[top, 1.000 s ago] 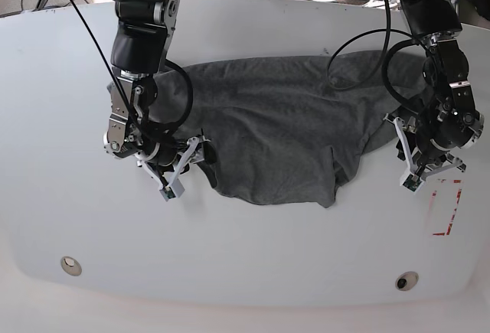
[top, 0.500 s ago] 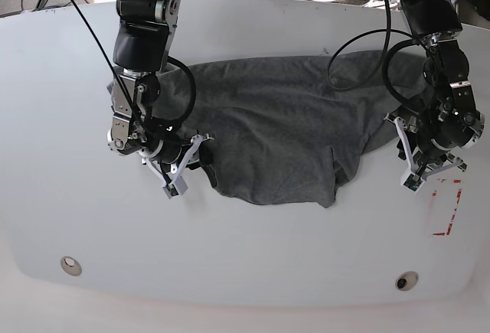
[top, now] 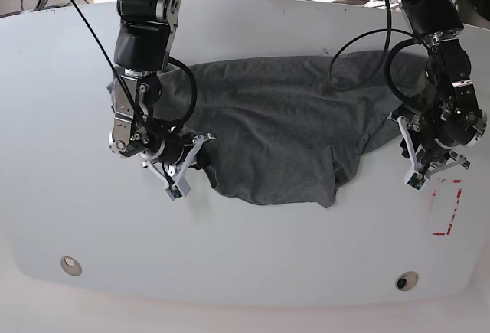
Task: Fold the T-shirt properly
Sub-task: 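Lower the right gripper onto the collar edge of the shirt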
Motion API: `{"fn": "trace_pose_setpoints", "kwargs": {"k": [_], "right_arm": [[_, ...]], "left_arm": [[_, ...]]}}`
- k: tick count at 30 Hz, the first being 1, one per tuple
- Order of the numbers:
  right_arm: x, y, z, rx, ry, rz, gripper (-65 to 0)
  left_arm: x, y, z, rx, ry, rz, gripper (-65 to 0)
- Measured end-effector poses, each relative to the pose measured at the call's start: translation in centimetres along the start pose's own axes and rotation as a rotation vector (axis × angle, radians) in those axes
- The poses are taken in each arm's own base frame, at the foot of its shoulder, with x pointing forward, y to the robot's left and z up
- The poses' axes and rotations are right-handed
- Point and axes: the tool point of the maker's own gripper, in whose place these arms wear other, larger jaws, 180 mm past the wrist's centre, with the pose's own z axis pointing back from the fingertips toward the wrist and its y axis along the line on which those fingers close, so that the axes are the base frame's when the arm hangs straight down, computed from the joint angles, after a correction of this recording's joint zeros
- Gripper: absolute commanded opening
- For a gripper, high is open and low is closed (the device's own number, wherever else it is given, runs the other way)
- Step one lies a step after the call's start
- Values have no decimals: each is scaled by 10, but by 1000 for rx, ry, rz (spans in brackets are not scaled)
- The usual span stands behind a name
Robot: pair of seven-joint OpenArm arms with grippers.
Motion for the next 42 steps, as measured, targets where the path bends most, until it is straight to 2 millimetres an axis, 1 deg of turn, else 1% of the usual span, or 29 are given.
{"fn": "trace_pose_setpoints", "kwargs": {"k": [6,9,10,12,17,20,24,28,30,34,36,40,42], "right_arm": [[15,-1,10,-23,-32,36,-650],[21,1,23,-51,-49,72,-650],[27,1,28,-58,-70,82,-650],[30,1,34,-71,-81,93,-650],[28,5,43,-90,-73,120,-649],[21,10,50,-102,-62,140,-647],[9,13,51,-104,-34,146,-633],[8,9,58,-121,-47,149,-506],[12,3,65,-135,-71,147,-431],[10,-6,69,-155,-62,146,-301],[8,-9,69,-158,-55,143,-183],[-1,-16,61,-150,-12,131,-141],[-4,-18,57,-143,4,119,-134]], "left_arm": [[-2,1,0,2,5,3,-519],[-2,1,0,4,8,0,-519],[-2,0,-1,5,10,-2,-519],[-2,0,-1,2,8,-2,-520],[-3,1,-1,8,18,-4,-515],[-3,2,-1,10,21,-3,-516],[-1,2,-1,9,18,-3,-517],[-1,1,-1,7,15,-2,-516],[-1,2,-1,9,17,-2,-515],[-2,2,-1,11,19,-3,-513],[0,1,-1,9,15,-2,-511],[2,0,-1,6,10,-1,-512],[1,2,-1,10,12,0,-511]]}}
